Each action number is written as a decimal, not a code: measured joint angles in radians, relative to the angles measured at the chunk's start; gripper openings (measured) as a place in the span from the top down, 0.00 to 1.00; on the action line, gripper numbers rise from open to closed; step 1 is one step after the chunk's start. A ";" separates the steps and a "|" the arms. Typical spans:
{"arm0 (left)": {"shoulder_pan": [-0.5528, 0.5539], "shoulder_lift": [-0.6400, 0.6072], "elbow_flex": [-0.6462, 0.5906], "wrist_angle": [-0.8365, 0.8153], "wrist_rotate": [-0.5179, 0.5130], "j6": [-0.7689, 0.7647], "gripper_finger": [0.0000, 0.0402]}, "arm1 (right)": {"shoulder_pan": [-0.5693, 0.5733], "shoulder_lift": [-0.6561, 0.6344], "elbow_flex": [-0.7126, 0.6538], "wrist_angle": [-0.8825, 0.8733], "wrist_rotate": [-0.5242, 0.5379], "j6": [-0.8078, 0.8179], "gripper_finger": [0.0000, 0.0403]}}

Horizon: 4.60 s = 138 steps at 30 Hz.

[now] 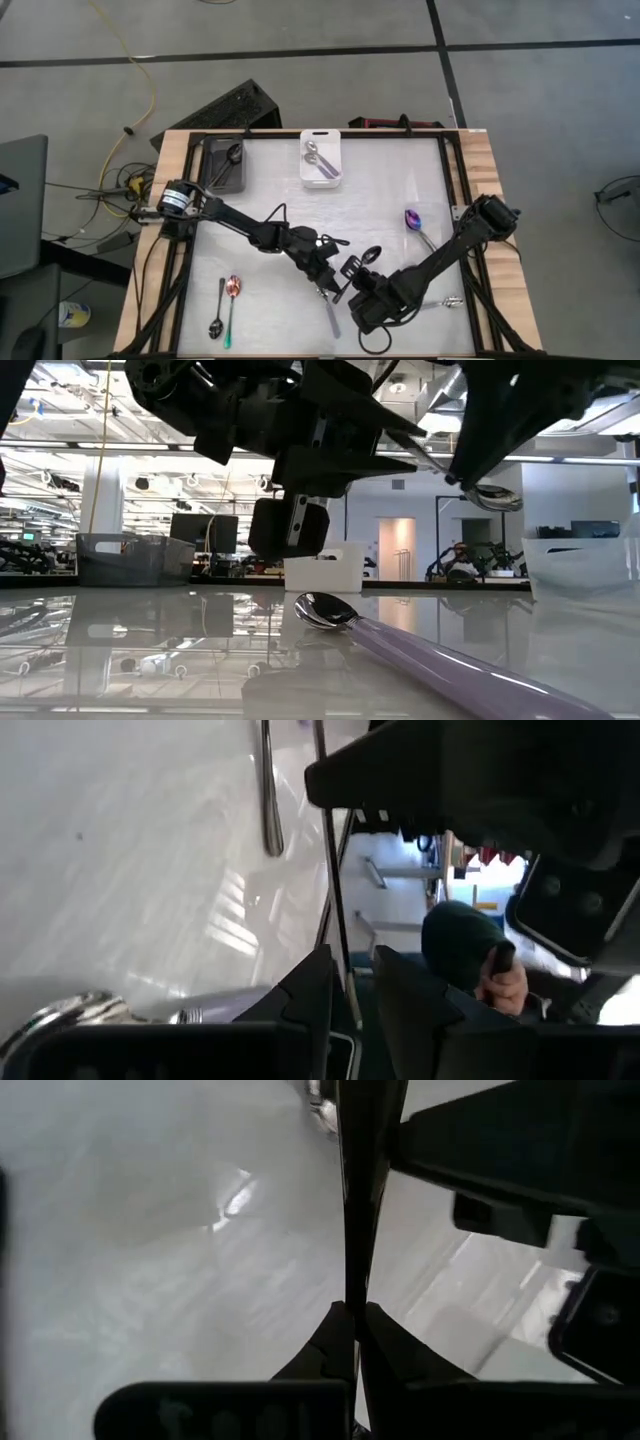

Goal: Sort silverware by color (type)
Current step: Put the black spoon into the black bin

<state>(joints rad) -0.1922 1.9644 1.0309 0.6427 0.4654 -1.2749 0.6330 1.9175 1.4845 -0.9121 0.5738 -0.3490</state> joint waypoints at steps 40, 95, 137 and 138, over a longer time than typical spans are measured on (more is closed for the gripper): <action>0.051 0.000 0.000 -0.024 0.088 -0.073 0.97 | -0.046 0.000 0.000 -0.002 -0.053 0.191 0.90; 0.232 -0.462 0.000 -0.663 -0.238 0.320 1.00 | 0.203 -0.318 -0.286 -0.187 0.001 0.881 0.45; 0.856 -0.837 -0.109 -1.810 -0.852 0.722 1.00 | 0.060 -0.407 -0.656 0.623 -0.053 0.735 0.45; 0.865 -0.830 -0.130 -1.783 -0.845 0.740 1.00 | 0.060 -0.407 -0.656 0.623 -0.053 0.735 0.45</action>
<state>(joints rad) 0.6725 1.1341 0.9007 -1.1401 -0.3799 -0.5348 0.6930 1.5101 0.8287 -0.2890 0.5211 0.3862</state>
